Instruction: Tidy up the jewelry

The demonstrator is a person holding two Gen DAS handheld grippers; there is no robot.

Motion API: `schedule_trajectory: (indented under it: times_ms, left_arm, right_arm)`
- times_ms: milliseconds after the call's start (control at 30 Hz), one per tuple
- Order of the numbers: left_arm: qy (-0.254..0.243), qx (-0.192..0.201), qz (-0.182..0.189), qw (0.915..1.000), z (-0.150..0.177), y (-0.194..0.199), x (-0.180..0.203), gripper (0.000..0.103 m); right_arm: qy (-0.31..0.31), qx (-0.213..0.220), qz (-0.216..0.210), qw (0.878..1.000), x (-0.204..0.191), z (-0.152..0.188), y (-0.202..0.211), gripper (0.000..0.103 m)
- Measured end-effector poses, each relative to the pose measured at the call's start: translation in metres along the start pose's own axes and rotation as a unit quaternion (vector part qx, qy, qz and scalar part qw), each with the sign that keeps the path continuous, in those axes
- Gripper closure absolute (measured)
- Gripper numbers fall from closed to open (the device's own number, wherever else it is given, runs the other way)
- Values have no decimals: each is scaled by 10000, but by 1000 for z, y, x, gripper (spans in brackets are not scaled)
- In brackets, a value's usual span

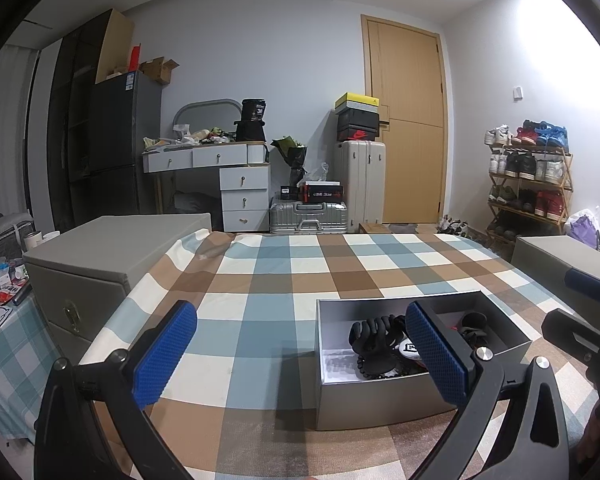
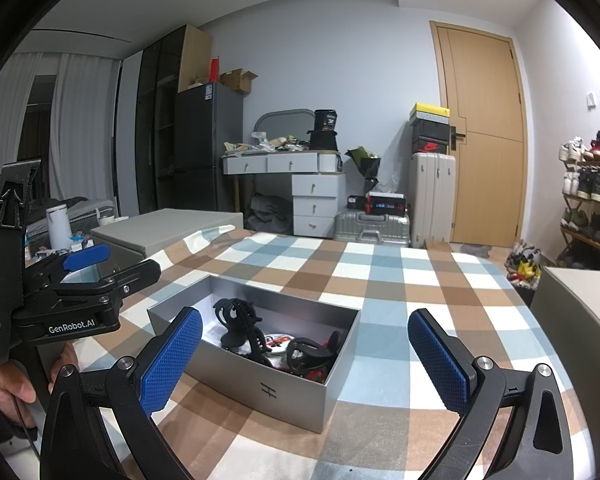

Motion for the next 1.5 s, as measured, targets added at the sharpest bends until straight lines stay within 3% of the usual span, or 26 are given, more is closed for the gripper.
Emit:
schedule_trajectory:
  times_ms: [1500]
  left_arm:
    - [-3,-10,0,10000,1,-2,1,1]
  right_arm:
    - [2,-1,-5,10000,-1,0,-1,0]
Point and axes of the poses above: each gripper's, at about its wrist camera, not at the fingertips, and y roughly against the way its jaws point, x to its right, z to its underside, the point moved 9 cm from there along -y, roughly the way its jaws point, and after that the axes turned 14 degrees about -x, right-handed, at the moved point
